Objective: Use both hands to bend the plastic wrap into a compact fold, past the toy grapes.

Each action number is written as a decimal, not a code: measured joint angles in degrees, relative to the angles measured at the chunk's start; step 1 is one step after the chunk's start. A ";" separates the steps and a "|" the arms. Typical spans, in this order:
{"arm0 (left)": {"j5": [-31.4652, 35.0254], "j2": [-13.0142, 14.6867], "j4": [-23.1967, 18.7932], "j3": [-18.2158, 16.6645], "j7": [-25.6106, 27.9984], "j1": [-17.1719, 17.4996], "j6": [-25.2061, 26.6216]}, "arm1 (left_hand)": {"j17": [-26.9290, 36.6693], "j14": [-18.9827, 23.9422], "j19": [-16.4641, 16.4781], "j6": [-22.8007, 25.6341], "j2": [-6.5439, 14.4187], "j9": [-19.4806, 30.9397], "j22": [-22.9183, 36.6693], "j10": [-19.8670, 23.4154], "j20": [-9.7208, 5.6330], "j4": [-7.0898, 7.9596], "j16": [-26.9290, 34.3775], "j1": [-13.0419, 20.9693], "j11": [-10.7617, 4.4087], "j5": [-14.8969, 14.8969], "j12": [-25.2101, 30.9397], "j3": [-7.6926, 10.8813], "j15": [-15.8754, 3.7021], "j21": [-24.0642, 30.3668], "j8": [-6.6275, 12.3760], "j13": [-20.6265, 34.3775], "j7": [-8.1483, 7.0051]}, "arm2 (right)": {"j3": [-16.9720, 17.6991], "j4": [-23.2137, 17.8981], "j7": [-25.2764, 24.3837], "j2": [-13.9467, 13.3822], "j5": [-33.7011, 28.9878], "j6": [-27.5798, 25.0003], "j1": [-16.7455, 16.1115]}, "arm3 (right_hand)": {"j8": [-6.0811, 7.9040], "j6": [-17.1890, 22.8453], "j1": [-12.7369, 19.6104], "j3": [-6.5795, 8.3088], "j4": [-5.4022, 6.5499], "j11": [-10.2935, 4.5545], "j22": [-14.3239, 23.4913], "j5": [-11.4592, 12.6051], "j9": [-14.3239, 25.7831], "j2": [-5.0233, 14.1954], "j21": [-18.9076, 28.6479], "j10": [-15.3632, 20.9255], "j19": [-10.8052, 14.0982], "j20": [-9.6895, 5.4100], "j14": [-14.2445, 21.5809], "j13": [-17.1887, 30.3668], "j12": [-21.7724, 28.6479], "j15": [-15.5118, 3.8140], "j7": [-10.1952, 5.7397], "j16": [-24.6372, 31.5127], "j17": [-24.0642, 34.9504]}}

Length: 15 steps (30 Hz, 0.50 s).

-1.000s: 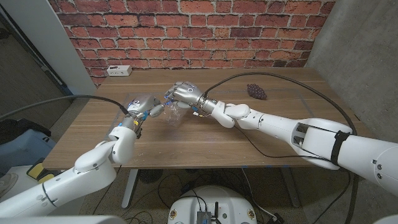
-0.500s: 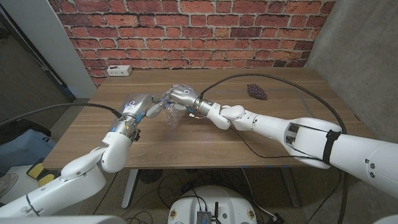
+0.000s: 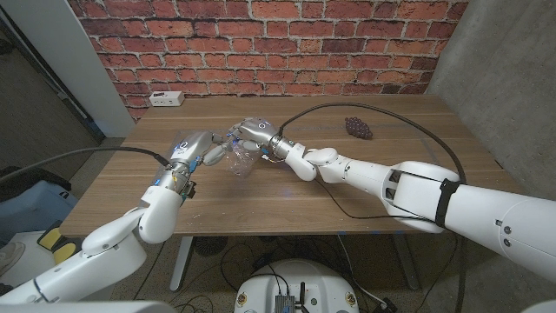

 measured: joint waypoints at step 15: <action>0.88 -1.75 0.88 -0.15 -2.18 -1.33 -1.24 | -0.06 -0.63 -0.83 -0.63 0.00 0.27 -0.01 -0.60 0.22 0.18 -0.21 -0.77 -0.02 0.00 -0.28 0.18 0.42 0.22 0.00 0.55 0.01 | -2.37 7.72 1.71 3.47 6.40 4.58 1.46 | -5.64 -17.58 -6.70 -3.78 3.06 0.74 -0.51 0.00 -0.03 -2.10 0.84 -8.32 -0.32 0.33 -2.40 -0.38 -2.82 0.35 -5.21 -2.49 -0.73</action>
